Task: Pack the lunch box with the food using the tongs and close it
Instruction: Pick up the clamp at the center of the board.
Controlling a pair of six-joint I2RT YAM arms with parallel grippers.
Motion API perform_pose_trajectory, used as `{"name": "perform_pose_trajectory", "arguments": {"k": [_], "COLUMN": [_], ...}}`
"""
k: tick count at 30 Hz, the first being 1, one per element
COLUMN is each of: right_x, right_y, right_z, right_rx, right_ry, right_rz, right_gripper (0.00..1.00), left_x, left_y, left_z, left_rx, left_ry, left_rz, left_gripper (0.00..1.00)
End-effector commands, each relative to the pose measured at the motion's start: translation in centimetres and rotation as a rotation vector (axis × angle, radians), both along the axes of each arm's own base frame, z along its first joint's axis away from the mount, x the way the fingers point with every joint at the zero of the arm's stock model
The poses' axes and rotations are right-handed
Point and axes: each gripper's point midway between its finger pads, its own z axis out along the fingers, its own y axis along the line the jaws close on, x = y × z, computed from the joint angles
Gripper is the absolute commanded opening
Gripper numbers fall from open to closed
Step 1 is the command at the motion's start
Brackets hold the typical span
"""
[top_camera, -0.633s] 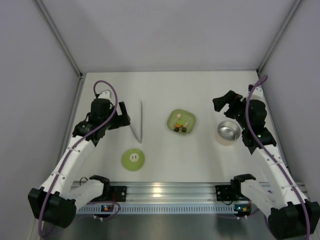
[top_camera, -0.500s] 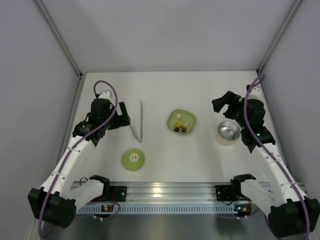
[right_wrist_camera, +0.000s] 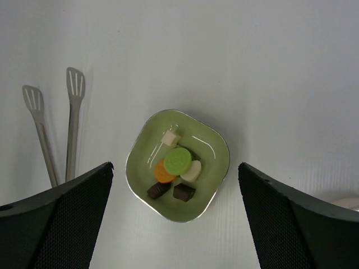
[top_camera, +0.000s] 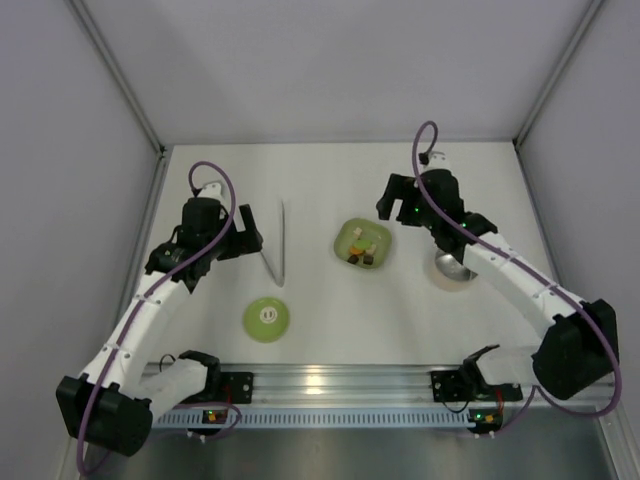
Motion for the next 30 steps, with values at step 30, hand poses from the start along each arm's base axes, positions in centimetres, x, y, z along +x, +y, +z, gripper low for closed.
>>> {"name": "perform_pose_trajectory", "arguments": {"k": [30], "right_x": [-2.2], "right_y": [26.2], "right_z": [-5.6], "right_rx": [-0.159], "right_ry": [0.104], "right_rz": [0.358], "right_gripper": [0.82], "left_x": [2.2], "left_y": [9.1], "left_z": [6.3], "left_rx": [0.057], "left_ry": [-0.13], "left_rz": [0.505], "left_gripper": [0.99]}}
